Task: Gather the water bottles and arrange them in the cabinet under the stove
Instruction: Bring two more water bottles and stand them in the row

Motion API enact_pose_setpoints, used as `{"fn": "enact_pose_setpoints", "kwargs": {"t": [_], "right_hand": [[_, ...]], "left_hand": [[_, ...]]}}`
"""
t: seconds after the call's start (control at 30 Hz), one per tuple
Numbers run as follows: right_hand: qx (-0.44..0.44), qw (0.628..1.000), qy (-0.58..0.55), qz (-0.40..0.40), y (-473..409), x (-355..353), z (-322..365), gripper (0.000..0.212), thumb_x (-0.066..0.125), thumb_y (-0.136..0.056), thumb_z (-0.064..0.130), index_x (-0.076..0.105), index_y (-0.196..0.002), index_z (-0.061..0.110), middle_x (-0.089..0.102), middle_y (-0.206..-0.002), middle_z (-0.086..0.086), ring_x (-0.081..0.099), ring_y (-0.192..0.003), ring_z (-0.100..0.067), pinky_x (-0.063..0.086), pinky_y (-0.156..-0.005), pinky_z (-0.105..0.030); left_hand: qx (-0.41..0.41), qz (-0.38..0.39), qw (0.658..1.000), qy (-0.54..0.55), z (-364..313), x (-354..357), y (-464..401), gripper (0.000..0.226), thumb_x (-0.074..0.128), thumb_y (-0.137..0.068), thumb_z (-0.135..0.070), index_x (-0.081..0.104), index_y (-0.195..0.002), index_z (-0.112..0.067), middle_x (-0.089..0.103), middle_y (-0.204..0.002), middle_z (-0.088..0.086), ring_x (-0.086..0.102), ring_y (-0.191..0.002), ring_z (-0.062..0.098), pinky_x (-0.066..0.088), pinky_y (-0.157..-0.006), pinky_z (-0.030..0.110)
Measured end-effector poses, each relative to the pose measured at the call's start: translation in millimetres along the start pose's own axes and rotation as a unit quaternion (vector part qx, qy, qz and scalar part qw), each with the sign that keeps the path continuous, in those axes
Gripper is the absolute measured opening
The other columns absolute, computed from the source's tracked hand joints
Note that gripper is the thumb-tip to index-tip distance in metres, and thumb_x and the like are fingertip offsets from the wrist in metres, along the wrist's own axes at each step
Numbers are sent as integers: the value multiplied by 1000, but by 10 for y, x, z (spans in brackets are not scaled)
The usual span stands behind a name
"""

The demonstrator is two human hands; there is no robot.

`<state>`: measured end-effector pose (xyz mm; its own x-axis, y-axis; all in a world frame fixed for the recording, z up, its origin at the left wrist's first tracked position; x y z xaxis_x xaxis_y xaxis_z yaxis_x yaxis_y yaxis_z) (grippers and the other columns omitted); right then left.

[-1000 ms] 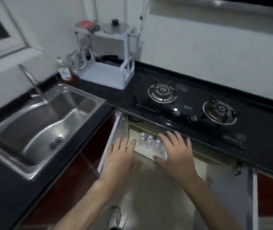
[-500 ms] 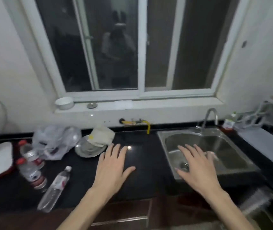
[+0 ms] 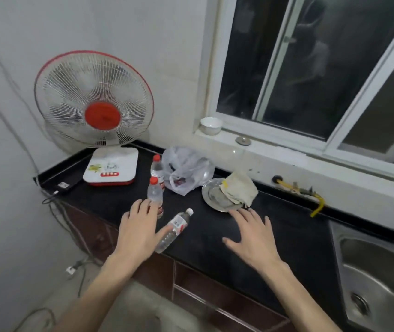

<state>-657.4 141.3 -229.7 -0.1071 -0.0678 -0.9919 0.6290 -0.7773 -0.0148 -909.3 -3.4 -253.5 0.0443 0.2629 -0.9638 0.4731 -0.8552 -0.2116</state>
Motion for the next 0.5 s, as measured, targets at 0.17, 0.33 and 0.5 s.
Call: {"fn": "enact_pose_setpoints", "kwargs": {"t": [0.17,0.33,0.5], "right_hand": [[33,999,-26,26,-645,505,202,85,65,-87,64,33,-160,36,39,-164,9,27,-156,-21,20,-127,-61],[114,989,-48,83,-1300,1209,322,85,67,-87,63,33,-160,38,40,-164,8,29,-156,-23,26,-125,-60],[207,962,-80,159,-1695,1800,487,83,70,-87,60,37,-159,36,44,-161,6,35,-152,-23,30,-122,-59]], "left_hand": [[-4,41,999,32,539,472,-575,77,59,-90,-71,51,-147,-19,56,-148,5,47,-143,31,52,-103,52],[10,107,991,76,1218,1134,-1258,83,65,-87,-69,49,-149,-16,56,-149,9,49,-140,34,56,-100,55],[27,197,973,114,1650,1553,-1837,94,71,-89,-63,34,-162,-16,46,-161,10,40,-150,33,48,-111,57]]}}
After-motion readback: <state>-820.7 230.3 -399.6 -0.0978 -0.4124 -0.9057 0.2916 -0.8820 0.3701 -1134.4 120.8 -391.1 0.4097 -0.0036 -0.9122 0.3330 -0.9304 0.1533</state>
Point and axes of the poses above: each hand's wrist, its own y-axis away from the middle knuckle, its own x-axis out of the palm, z = x × y, the point moved 4 cm from there along -y, towards the middle knuckle
